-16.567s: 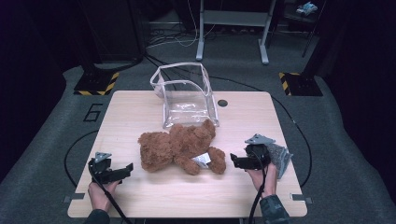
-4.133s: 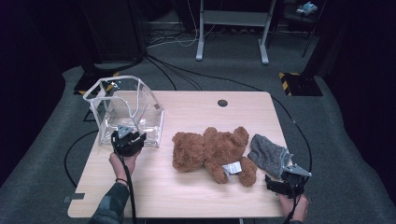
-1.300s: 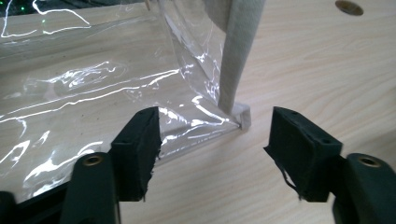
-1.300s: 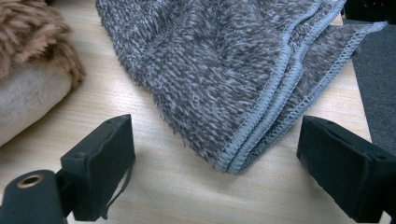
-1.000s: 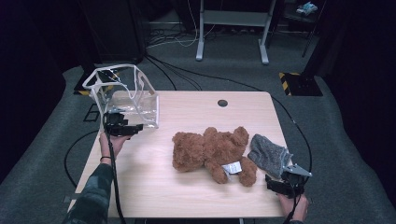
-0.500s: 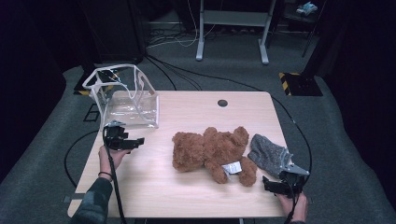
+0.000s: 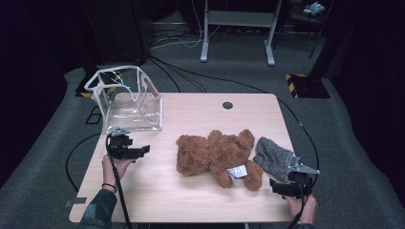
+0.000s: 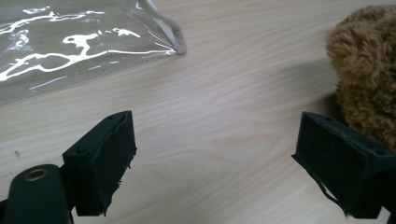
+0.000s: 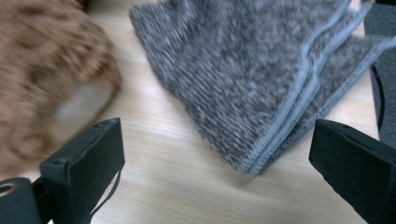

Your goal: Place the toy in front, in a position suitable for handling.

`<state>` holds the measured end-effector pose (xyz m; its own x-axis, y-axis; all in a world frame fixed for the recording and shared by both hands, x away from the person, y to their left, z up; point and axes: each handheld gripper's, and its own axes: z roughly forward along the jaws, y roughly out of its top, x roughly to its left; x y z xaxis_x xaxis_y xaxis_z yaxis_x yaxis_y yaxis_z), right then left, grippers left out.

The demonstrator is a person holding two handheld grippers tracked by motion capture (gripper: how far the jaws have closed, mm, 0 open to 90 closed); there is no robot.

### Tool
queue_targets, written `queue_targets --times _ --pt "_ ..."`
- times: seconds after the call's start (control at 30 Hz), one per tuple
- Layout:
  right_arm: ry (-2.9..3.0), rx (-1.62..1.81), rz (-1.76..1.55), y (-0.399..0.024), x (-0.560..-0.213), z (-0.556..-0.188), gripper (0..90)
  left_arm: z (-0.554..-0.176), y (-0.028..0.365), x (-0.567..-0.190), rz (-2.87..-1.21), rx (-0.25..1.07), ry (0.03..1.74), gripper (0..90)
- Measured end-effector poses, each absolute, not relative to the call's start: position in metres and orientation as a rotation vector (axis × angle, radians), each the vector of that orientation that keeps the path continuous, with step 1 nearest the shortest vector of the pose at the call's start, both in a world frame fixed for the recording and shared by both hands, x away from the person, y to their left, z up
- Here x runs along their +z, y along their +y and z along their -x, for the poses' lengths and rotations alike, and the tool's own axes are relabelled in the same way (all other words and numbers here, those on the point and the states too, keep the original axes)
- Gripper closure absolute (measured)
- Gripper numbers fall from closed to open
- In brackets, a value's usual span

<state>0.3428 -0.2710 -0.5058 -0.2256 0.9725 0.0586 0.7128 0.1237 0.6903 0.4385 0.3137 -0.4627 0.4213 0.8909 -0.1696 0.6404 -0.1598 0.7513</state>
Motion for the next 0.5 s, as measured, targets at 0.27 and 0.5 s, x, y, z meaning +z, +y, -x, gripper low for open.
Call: queue_targets --times 0.27,0.5 --pt "2.047 0.891 -1.574 -0.260 -0.484 -0.348 3.7 -0.426 0.298 -0.478 -1.887 0.380 1.307 12.7" --pt "2.085 0.924 -1.520 -0.246 -0.469 -0.355 5.3 -0.416 0.285 -0.481 -1.901 0.385 1.279 12.4"
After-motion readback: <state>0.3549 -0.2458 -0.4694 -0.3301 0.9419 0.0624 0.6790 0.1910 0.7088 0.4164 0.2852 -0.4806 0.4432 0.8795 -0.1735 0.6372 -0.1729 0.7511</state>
